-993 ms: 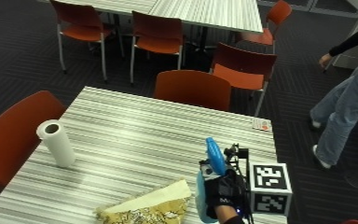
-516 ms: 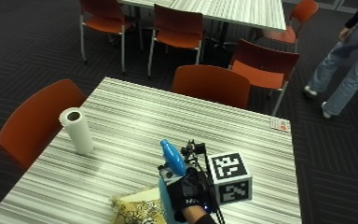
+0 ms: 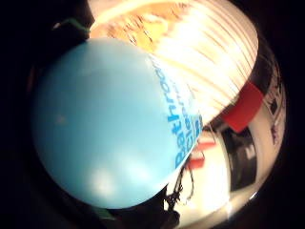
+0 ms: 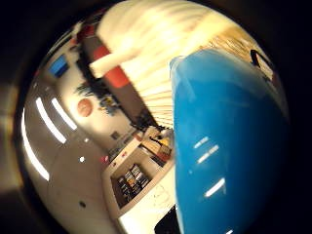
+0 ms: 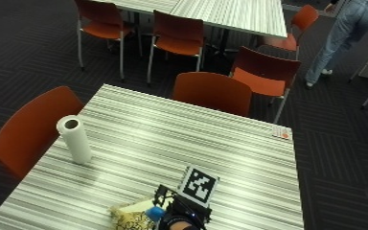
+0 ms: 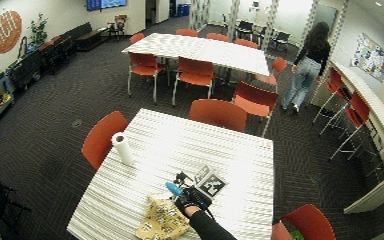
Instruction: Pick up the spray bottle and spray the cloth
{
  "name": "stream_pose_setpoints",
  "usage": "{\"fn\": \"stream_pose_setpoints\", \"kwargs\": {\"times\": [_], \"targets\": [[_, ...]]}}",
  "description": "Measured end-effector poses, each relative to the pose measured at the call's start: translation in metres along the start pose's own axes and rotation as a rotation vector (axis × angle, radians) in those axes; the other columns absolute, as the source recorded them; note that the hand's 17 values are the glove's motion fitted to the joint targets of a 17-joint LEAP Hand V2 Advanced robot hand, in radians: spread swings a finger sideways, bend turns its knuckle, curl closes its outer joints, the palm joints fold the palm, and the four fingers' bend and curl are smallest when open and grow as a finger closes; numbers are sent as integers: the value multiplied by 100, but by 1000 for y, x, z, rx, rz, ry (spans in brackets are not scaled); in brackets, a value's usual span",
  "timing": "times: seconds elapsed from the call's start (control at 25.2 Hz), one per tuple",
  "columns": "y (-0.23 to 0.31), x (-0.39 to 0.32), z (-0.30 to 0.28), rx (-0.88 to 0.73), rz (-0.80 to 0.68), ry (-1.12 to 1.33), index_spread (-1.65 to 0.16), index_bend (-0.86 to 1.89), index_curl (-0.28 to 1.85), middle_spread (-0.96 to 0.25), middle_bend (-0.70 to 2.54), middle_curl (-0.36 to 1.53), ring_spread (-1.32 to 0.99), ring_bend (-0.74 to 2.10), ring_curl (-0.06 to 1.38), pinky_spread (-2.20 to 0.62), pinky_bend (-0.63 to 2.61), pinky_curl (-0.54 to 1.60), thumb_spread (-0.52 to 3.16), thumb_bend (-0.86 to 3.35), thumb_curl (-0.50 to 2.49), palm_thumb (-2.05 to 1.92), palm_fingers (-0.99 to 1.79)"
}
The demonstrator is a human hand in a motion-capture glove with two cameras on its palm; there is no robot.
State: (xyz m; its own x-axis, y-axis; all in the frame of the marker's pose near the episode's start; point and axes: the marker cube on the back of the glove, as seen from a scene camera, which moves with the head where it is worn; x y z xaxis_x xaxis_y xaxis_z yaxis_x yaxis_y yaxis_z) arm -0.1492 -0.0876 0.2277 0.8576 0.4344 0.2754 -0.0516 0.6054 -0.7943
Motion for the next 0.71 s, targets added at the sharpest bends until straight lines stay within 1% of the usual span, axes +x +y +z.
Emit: {"fn": "stream_pose_setpoints", "kwargs": {"times": [0.08, 0.2, 0.36, 0.44, 0.6, 0.71], "targets": [[-10, 15, 20, -90, 110, 108, -10, 64, 58, -5, 60, 53, 2, 28, 38, 16, 13, 13, 84, -2, 79, 120, 77], [-24, 34, 40, -129, 191, 201, -11, 63, 59, -5, 59, 53, 2, 28, 39, 16, 13, 14, 83, -2, 79, 119, 77], [-35, 46, 48, -120, 230, 238, -11, 60, 59, -5, 58, 53, 2, 29, 40, 16, 13, 15, 82, -2, 80, 119, 81], [-32, 47, 49, -144, 231, 225, -11, 60, 59, -5, 57, 53, 2, 29, 40, 16, 12, 15, 81, -2, 80, 119, 81], [-29, 48, 46, -149, 302, 226, -11, 59, 59, -5, 56, 53, 2, 29, 41, 15, 12, 16, 80, -1, 80, 119, 81], [-23, 46, 43, -170, 293, 221, -12, 58, 59, -6, 56, 53, 1, 29, 41, 15, 11, 16, 80, -1, 80, 119, 81]]}}
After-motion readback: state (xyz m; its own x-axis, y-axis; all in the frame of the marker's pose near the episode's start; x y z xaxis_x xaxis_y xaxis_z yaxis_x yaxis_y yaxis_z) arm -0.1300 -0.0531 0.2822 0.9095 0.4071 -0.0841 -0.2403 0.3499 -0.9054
